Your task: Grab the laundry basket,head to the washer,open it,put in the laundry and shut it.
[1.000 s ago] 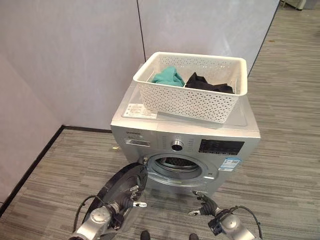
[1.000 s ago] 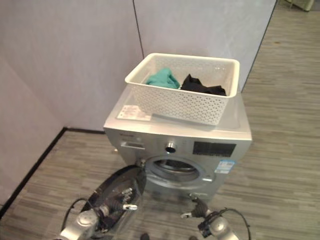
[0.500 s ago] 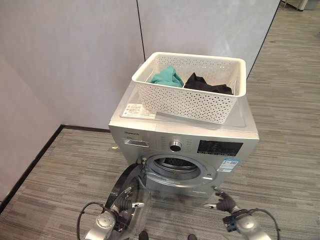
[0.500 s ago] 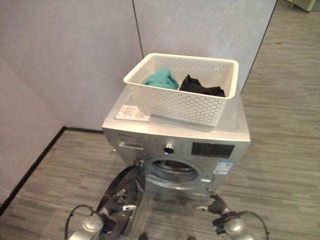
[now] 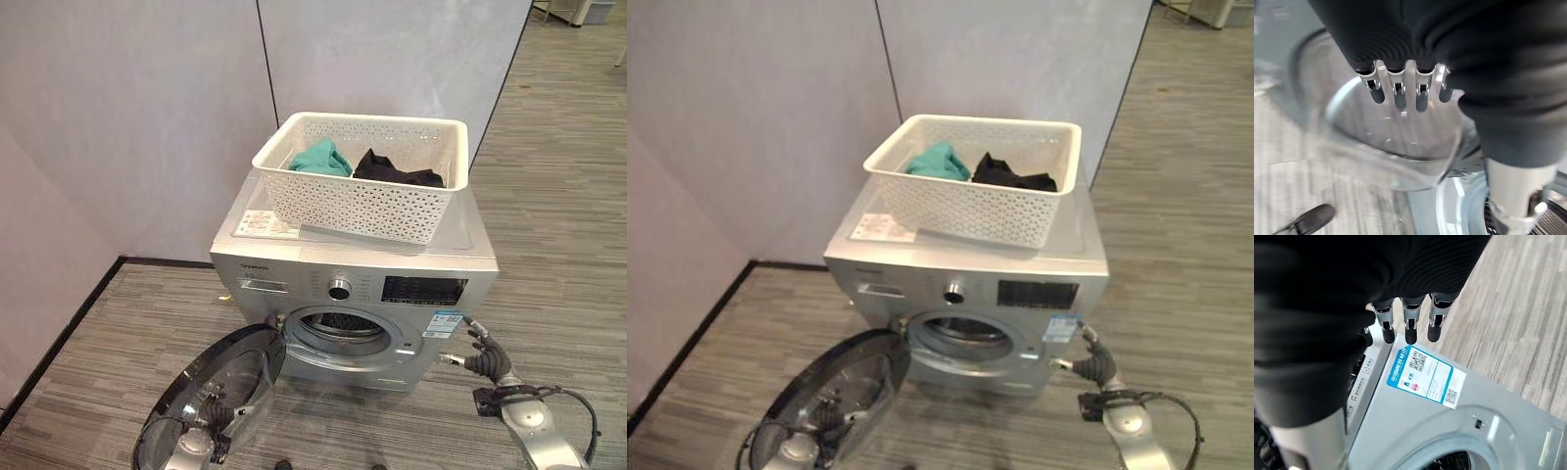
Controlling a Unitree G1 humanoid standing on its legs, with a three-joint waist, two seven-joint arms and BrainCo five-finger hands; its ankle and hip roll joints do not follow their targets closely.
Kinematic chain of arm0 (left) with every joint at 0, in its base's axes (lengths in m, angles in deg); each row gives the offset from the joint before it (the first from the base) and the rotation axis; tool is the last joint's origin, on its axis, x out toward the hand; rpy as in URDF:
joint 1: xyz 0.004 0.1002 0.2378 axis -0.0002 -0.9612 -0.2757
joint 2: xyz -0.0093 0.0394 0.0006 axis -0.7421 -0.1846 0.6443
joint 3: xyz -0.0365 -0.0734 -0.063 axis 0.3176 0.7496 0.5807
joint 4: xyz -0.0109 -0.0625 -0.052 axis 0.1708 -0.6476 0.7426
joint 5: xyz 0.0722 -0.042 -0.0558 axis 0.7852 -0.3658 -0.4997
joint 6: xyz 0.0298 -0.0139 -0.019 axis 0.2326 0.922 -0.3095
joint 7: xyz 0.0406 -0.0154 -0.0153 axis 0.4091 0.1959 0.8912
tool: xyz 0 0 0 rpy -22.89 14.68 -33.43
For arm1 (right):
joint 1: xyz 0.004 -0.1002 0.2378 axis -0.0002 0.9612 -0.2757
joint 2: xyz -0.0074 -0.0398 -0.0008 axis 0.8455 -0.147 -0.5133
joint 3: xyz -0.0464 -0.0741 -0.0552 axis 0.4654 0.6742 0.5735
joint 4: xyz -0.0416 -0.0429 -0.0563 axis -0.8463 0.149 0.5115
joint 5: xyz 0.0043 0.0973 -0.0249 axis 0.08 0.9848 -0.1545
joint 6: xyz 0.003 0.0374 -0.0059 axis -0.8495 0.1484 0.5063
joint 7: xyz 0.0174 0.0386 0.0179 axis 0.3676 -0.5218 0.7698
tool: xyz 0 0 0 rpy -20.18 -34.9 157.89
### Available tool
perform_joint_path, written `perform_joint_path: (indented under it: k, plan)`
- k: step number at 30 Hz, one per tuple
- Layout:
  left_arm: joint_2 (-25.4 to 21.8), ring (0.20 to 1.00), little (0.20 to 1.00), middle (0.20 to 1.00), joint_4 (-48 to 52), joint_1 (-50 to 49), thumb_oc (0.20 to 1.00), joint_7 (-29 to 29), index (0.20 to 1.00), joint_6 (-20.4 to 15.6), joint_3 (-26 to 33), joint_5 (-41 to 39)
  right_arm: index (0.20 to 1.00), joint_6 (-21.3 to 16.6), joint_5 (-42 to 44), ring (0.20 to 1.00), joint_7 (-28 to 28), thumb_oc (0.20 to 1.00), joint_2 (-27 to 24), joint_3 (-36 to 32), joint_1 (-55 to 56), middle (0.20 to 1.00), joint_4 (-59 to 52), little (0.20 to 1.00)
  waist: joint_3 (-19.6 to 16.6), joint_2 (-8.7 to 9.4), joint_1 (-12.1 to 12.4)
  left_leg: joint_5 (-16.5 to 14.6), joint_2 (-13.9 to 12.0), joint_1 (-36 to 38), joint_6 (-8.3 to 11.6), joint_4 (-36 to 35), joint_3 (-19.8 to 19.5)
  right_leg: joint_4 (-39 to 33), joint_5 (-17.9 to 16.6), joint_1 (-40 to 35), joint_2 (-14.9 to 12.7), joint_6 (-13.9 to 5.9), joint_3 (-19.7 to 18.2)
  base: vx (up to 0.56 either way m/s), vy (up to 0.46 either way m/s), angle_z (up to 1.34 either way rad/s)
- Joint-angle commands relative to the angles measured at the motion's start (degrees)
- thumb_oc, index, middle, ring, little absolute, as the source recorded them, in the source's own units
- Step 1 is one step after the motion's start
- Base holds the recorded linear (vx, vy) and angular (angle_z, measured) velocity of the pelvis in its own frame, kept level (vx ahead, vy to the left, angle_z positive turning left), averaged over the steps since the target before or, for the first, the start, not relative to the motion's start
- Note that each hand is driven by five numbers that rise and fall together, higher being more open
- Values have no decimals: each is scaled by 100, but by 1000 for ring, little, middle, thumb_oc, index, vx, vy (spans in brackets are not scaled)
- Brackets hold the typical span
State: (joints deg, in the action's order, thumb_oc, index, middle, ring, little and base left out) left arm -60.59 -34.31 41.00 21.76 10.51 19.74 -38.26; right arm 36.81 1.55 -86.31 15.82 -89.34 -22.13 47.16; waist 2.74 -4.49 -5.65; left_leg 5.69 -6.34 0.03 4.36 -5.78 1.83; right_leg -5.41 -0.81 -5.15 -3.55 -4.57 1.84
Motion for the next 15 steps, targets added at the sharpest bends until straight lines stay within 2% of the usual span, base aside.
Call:
perform_joint_path:
  k: [1,3,4,6,8,9,10,11,12,13,14,15]
  plan:
    - [-361,1000,1000,1000,-66,526,1000,317,1000,-146,144,-422,1000,-503,98,1000,-589,1000,-73,-675,-404,1000,-537,1000,173,201,113,-649,-293,316,83,192,0,719,1075,-24,-294,-96,215,-43,5,5]
    - [-393,1000,1000,1000,29,646,1000,358,1000,-169,154,-489,1000,-559,12,1000,-908,1000,-123,-996,-449,1000,-806,1000,303,299,121,-742,-259,-57,110,805,70,729,1079,-53,-386,-85,325,-120,20,20]
    - [-406,1000,1000,1000,57,728,1000,417,1000,-184,152,-531,1000,-571,-52,1000,-1091,1000,-117,-1224,-433,1000,-1015,1000,356,372,78,-795,-279,-412,136,1311,286,698,1058,-94,-469,-93,470,-142,55,57]
    - [-411,1000,1000,1000,141,747,1000,461,1000,-160,214,-528,1000,-555,-211,1000,-1308,1000,-97,-1463,-417,1000,-1350,1000,392,401,29,-857,-393,-559,122,1660,842,638,1040,-162,-522,-94,602,-69,99,67]
    - [-391,1000,1000,1000,173,666,1000,488,1000,-165,356,-596,1000,-597,-402,1000,-1503,1000,-8,-1672,-487,1000,-1697,1000,373,372,32,-1106,-406,-480,75,1758,1017,593,1022,-233,-549,-129,587,73,209,35]
    - [-327,1000,1000,1000,71,612,1000,555,1000,-180,445,-682,1000,-632,-582,1000,-1757,1000,132,-1772,-669,1000,-1907,1000,290,300,87,-1295,-246,-301,-98,1507,913,601,932,-182,-640,-252,526,95,222,-11]
    - [-327,1000,1000,1000,70,613,1000,555,1000,-180,445,-683,1000,-631,-582,1000,-1757,1000,133,-1773,-669,1000,-1907,1000,285,302,89,-1288,-244,-303,-99,1498,915,600,930,-175,-642,-253,524,73,259,-53]
    - [-322,1000,1000,1000,38,625,1000,565,1000,-180,471,-678,1000,-598,-688,1000,-1745,1000,199,-1817,-657,1000,-2094,1000,261,282,94,-1376,-126,-257,-210,1434,834,783,904,-80,-734,-312,510,29,302,-51]
    - [-326,1000,1000,1000,-39,658,1000,587,1000,-169,489,-653,1000,-604,-747,1000,-1784,1000,223,-1843,-749,1000,-2236,1000,235,232,76,-1436,47,-118,-411,1288,826,1522,964,227,-797,-396,456,17,303,-25]
    - [-326,1000,1000,1000,-39,665,1000,587,1000,-168,493,-653,1000,-602,-747,1000,-1784,1000,223,-1844,-756,1000,-2237,1000,216,237,91,-1397,55,-141,-417,1258,845,1564,963,294,-804,-394,432,5,283,-8]
    - [-333,1000,1000,1000,-50,671,1000,587,1000,-146,484,-621,1000,-591,-787,1000,-1791,1000,181,-1856,-829,1000,-2298,1000,251,223,66,-1418,120,-58,-522,1220,803,2055,913,468,-803,-432,405,-32,215,-28]
    - [-371,1000,1000,1000,-134,743,1000,581,1000,-99,471,-541,1000,-580,-857,1000,-1790,1000,63,-1946,-964,1000,-2475,1000,364,232,8,-1432,236,29,-666,1160,737,2960,802,855,-749,-489,296,-8,255,-34]
